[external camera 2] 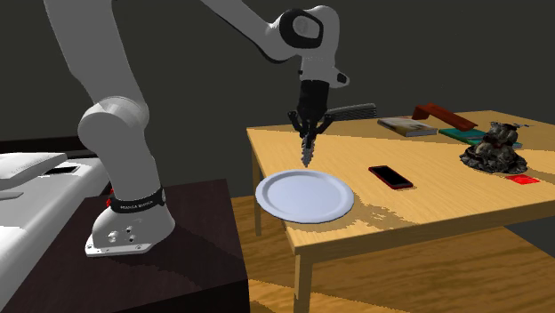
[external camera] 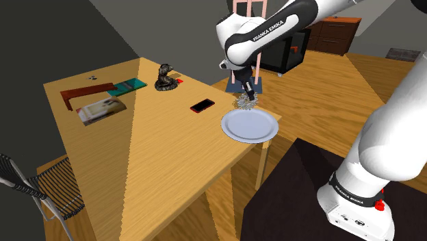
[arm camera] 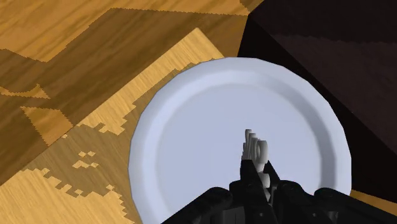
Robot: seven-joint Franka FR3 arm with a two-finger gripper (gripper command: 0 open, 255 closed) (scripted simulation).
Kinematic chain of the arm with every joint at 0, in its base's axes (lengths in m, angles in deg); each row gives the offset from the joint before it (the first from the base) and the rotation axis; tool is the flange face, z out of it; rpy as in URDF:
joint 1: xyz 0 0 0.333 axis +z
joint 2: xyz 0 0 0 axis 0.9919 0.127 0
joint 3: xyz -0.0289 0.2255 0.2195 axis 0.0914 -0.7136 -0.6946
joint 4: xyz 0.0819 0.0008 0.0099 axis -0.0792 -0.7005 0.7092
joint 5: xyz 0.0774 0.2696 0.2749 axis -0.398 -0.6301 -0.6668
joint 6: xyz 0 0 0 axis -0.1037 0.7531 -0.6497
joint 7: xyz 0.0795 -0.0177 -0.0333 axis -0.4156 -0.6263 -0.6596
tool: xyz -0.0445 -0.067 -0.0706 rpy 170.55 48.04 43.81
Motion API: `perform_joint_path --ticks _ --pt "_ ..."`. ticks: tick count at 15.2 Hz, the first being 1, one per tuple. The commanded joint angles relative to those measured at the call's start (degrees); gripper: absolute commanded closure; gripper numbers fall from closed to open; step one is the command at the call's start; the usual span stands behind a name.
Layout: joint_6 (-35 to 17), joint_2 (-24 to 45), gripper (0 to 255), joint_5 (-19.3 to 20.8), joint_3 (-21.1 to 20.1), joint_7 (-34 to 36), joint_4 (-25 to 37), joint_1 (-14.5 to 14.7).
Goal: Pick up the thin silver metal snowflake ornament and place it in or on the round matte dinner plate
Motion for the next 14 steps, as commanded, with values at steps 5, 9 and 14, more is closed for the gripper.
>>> perform_joint_path --ticks 5,9,14 --pt "-4.5 1.6 255 0.6 0.2 1.0 -2.9 -0.2" --pt "-7.4 3.3 255 1.0 0.3 1.9 -4.3 -0.3" --pt "-11.0 5.6 255 1.6 0.5 3.0 -5.7 -0.4"
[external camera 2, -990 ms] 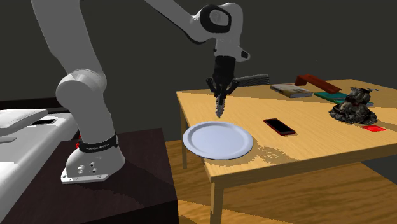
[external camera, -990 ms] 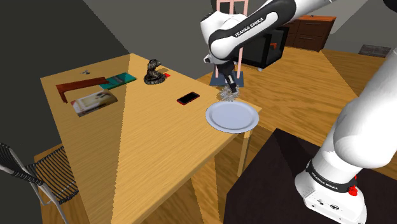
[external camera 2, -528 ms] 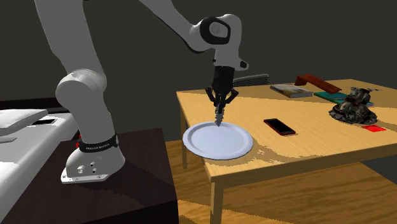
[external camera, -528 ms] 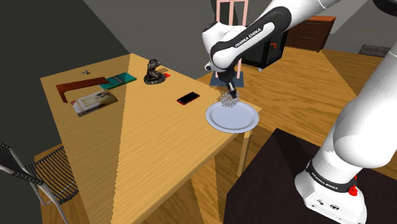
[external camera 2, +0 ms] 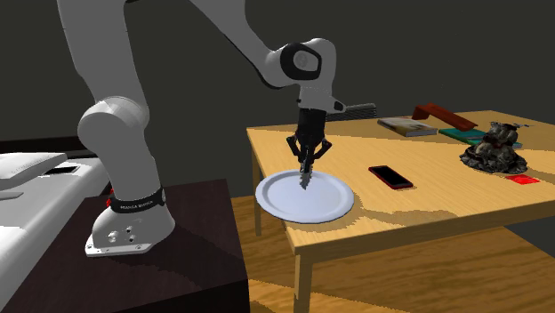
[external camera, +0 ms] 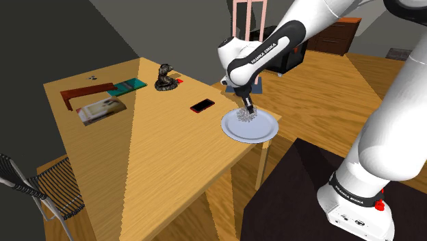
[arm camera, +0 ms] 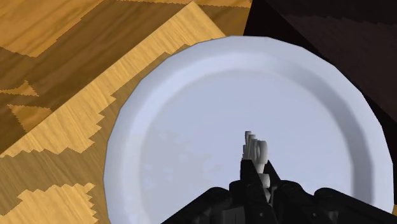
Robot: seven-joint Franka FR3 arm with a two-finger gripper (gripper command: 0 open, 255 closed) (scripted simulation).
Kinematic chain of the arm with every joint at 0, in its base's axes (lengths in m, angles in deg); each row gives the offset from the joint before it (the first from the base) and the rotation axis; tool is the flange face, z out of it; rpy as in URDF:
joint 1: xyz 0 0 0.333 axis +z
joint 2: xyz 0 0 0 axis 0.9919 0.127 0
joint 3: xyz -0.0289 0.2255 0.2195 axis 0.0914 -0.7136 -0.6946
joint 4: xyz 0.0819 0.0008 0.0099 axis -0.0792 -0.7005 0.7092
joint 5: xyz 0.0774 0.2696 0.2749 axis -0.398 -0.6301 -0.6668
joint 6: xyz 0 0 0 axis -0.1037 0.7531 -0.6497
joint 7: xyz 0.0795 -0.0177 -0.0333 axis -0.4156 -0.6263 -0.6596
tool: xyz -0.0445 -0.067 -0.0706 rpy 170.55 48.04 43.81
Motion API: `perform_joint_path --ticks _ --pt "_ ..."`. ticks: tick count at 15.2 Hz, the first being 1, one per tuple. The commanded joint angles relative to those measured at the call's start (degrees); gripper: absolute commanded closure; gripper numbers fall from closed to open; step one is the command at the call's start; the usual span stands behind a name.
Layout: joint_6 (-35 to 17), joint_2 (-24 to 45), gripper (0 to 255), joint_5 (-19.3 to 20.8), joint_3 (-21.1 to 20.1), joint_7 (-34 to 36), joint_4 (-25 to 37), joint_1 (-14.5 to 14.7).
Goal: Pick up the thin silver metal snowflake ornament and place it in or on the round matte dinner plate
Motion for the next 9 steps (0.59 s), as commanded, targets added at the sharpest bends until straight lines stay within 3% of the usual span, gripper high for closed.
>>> perform_joint_path --ticks 1,8,9 --pt "-1.2 0.8 255 0.2 0.0 0.4 -0.5 0.0" --pt "-1.2 0.8 255 0.2 0.0 0.4 -0.5 0.0" --pt "-1.2 0.8 0 0.2 0.0 0.4 -0.5 0.0"
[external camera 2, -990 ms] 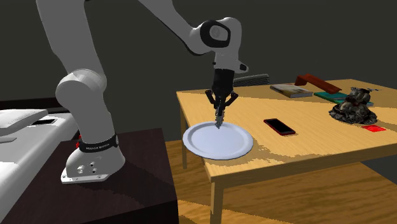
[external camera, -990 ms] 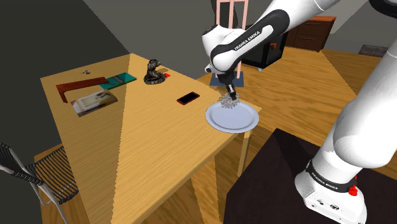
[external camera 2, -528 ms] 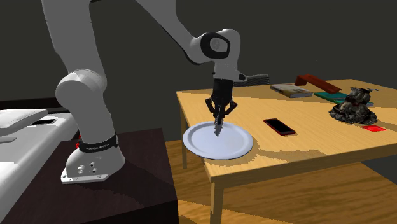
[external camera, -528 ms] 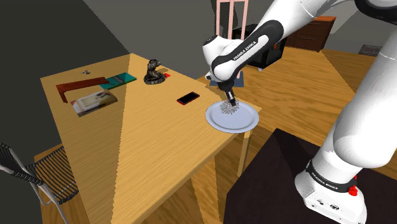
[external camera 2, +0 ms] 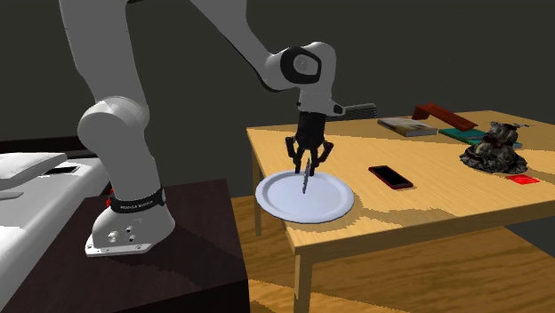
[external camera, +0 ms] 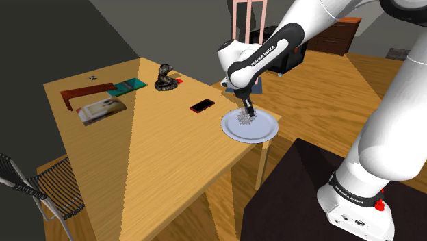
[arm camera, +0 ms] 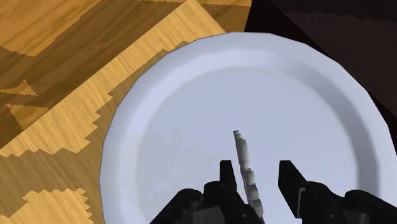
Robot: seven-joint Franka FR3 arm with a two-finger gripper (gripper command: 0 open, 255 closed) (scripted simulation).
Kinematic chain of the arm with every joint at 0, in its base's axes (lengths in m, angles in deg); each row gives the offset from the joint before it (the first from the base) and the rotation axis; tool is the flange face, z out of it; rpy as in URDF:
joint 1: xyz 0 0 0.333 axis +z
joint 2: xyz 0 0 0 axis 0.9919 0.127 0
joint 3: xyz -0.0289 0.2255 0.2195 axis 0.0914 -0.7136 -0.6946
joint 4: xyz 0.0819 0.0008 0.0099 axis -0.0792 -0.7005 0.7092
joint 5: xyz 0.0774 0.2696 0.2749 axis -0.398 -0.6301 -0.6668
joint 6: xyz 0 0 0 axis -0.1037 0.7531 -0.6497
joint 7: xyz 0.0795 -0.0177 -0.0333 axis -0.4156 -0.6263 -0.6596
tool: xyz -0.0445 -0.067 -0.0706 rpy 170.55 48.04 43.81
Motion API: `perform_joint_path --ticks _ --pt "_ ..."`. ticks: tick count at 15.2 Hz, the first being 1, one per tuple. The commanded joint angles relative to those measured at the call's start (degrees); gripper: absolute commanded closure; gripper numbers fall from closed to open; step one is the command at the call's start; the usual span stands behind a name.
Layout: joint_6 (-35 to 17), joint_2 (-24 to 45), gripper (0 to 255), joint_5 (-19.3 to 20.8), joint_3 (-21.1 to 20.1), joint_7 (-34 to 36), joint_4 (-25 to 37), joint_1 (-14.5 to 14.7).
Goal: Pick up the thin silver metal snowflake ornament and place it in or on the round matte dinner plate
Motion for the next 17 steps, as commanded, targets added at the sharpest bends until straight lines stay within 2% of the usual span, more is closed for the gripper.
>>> perform_joint_path --ticks 1,5,9,17 --pt "0.0 0.0 0 0.0 0.0 0.0 0.0 0.0" --pt "0.0 0.0 0 0.0 0.0 0.0 0.0 0.0" --pt "7.3 -2.2 0 -1.6 -1.0 -0.8 4.9 1.0" --pt "7.3 -2.2 0 -1.6 -1.0 -0.8 4.9 1.0"
